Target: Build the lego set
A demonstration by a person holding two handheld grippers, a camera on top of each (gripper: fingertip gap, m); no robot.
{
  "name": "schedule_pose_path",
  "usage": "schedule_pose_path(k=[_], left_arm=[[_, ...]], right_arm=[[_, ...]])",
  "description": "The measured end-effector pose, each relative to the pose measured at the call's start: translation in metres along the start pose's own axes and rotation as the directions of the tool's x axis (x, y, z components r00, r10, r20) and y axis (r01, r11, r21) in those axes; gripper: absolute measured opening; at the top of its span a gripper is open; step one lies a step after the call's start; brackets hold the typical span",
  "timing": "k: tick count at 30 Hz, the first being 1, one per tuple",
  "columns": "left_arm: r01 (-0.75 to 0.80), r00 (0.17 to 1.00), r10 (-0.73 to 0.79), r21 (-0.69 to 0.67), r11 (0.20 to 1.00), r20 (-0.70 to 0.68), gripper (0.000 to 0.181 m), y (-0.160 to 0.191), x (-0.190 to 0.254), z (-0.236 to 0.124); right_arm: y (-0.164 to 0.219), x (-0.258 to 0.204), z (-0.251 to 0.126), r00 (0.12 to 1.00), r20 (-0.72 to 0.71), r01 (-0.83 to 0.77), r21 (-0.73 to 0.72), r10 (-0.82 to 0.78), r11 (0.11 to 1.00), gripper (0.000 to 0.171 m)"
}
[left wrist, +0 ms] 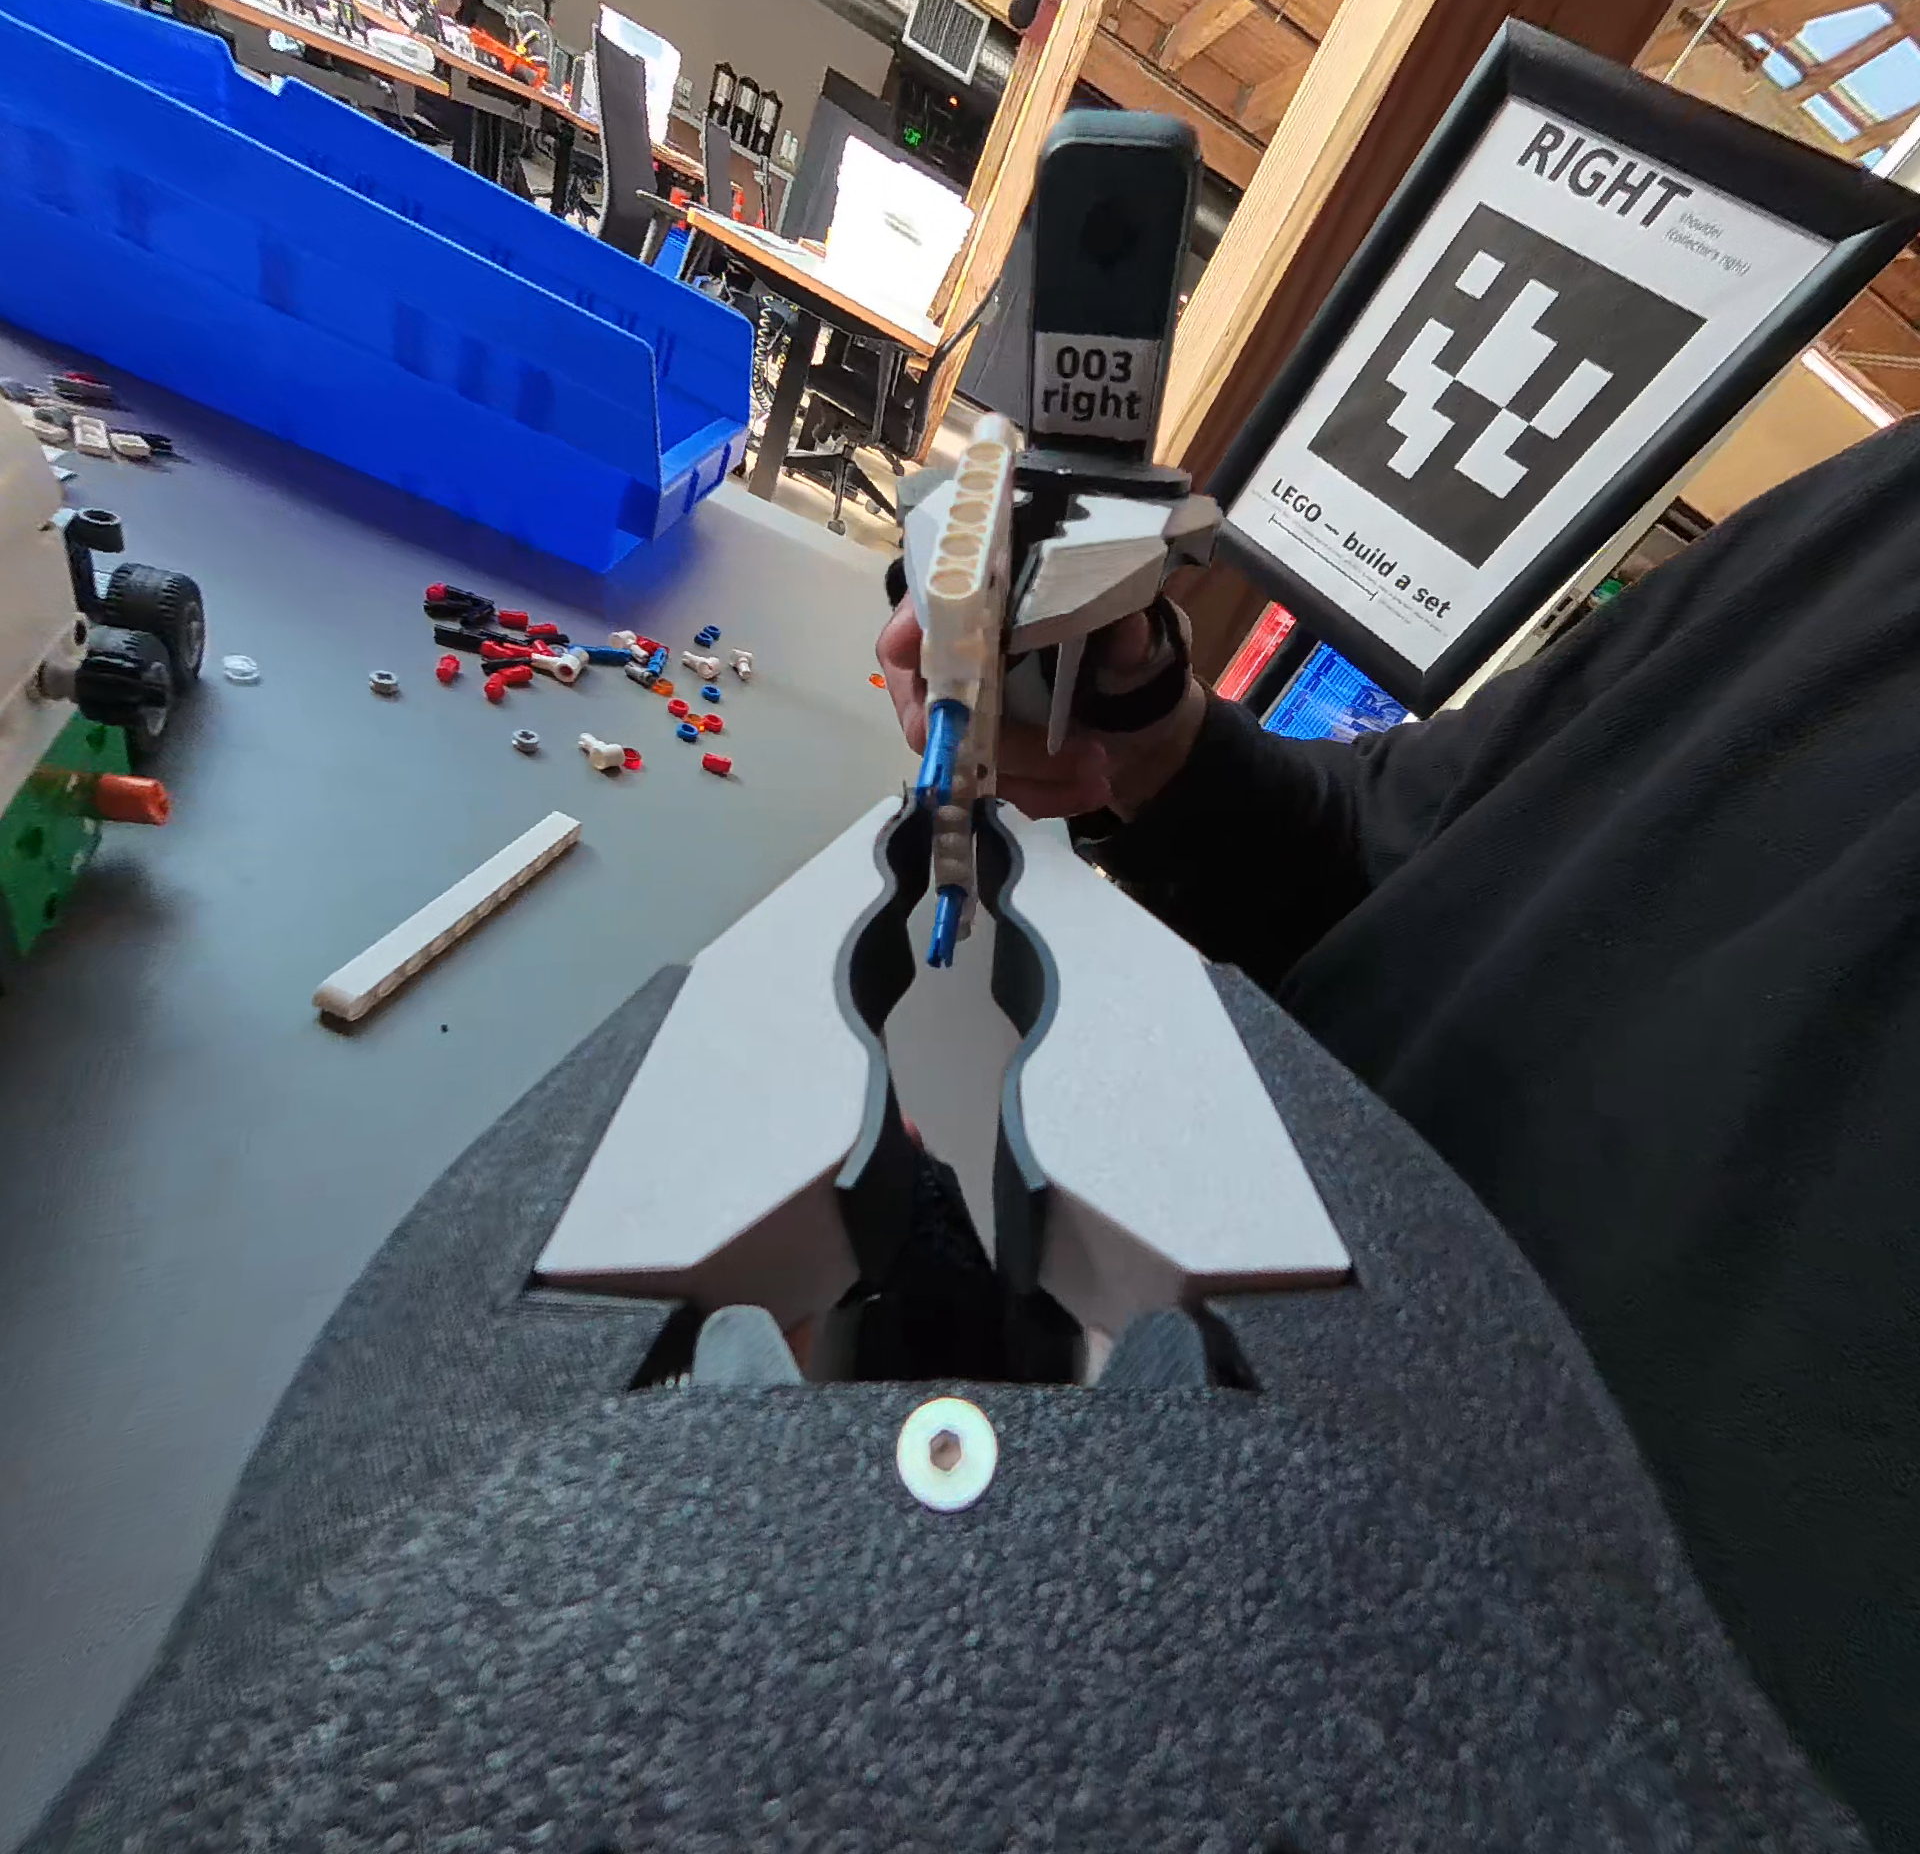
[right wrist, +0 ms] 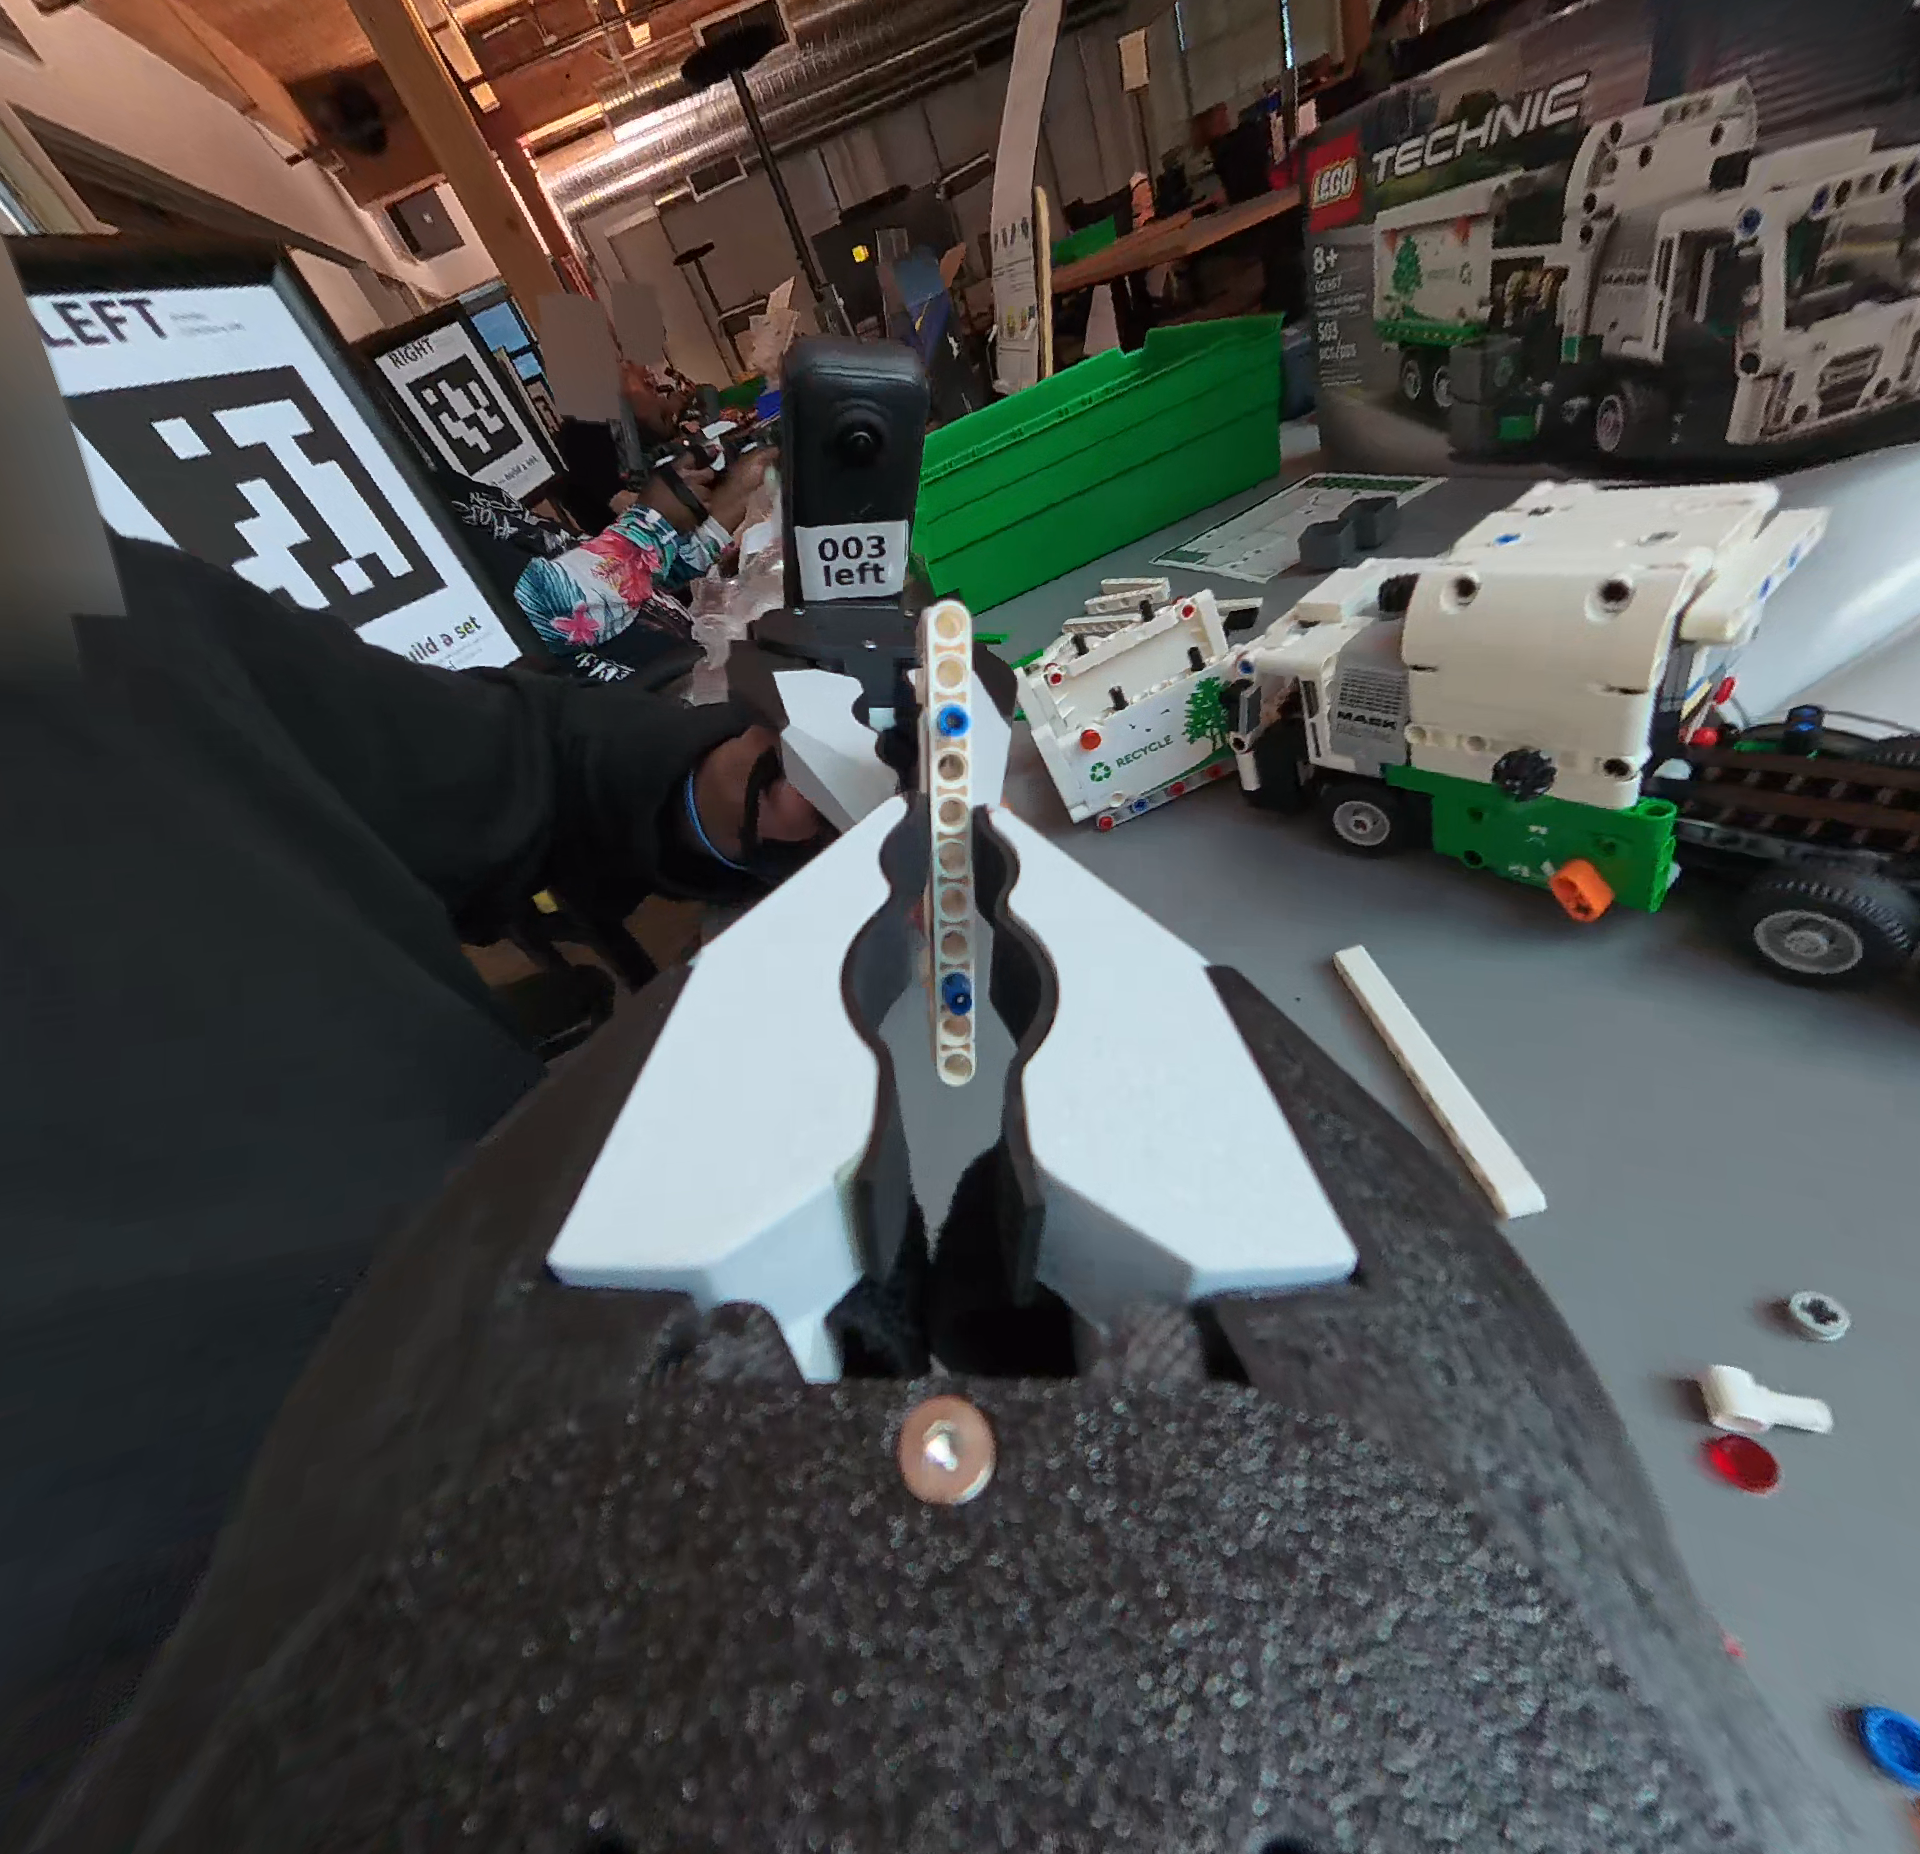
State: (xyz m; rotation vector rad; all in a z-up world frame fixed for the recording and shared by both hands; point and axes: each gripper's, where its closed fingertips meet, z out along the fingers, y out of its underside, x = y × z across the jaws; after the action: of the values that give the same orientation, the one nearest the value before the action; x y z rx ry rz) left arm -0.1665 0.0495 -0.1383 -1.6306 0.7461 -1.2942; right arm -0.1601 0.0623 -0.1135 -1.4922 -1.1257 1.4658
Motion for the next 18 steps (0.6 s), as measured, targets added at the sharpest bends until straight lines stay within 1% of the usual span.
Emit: schedule_pose_path(k=[4,8,10,12,16,18], left_arm=[[-0.060,0.997,0.060,-0.003,0.998,0.050,0.007,-0.002,-0.006,-0.001],[-0.230,0.964,0.229,-0.012,0.973,0.135,0.007,-0.005,-0.010,-0.003],[-0.355,0.915,0.358,-0.051,0.934,0.186,0.007,-0.004,-0.012,-0.004],[-0.473,0.846,0.480,-0.090,0.877,0.231,0.007,-0.004,-0.013,-0.005],[-0.619,0.720,0.642,-0.176,0.766,0.264,0.006,0.000,-0.014,-0.004],[-0.679,0.637,0.720,-0.241,0.693,0.276,0.006,0.004,-0.018,-0.003]], right_arm=[[0.001,-0.001,0.001,0.988,-0.031,0.150,0.023,-0.149,0.988,0.006],[0.003,-0.001,0.000,0.956,-0.043,0.293,0.048,-0.291,0.955,0.006],[0.006,0.001,0.001,0.938,-0.049,0.346,0.045,-0.344,0.937,0.007],[0.008,0.004,0.001,0.933,-0.061,0.357,0.014,-0.355,0.934,0.008],[0.017,0.008,0.001,0.937,-0.073,0.341,-0.023,-0.342,0.940,0.011],[0.018,0.011,0.000,0.947,-0.072,0.310,-0.031,-0.312,0.950,0.020]])
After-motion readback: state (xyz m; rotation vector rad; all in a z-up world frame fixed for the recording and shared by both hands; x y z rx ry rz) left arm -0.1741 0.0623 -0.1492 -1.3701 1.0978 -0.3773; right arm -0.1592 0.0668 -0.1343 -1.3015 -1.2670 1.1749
